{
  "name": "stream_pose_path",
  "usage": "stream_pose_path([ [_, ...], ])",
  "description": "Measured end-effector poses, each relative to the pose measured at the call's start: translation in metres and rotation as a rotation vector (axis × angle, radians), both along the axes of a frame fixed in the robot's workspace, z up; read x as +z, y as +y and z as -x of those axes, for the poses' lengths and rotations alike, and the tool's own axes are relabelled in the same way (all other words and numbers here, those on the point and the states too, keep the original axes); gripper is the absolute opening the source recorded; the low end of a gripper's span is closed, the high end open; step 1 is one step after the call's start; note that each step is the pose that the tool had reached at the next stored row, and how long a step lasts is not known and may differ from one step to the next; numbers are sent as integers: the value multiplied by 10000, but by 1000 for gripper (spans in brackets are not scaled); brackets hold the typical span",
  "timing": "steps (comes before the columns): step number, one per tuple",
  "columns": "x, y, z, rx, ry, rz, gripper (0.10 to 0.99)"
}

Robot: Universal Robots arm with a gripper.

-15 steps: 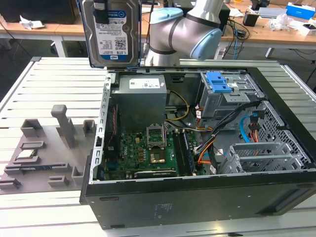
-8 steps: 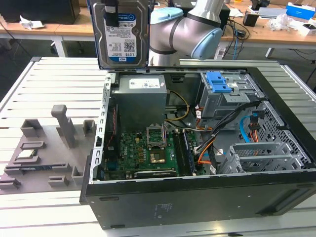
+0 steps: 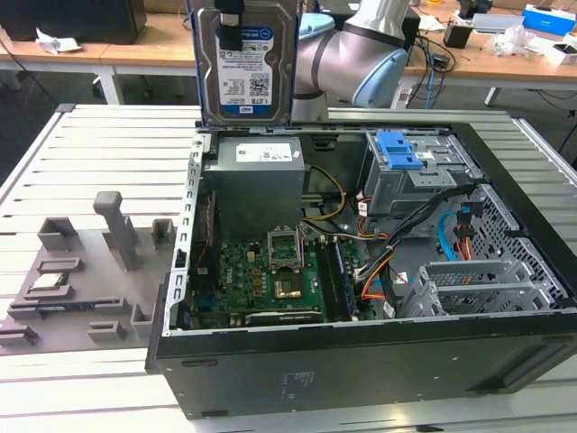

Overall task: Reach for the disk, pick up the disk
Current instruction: 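Pick up the disk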

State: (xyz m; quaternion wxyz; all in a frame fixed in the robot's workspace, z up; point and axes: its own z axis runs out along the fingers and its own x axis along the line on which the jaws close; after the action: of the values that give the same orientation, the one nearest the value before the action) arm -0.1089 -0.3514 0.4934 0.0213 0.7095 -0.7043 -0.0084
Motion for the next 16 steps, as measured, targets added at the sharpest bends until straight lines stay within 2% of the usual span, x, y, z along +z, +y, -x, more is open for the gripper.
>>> stream_pose_path([
  [1,0,1,-76,0,0,-1,361],
  [6,0,5,-303,-1,-1,-1,361],
  [10,-1,10,-571,-1,0,-1,361],
  [14,-1,12,-718,1,0,0,361],
  [16,-1,13,-850,1,0,0,361],
])
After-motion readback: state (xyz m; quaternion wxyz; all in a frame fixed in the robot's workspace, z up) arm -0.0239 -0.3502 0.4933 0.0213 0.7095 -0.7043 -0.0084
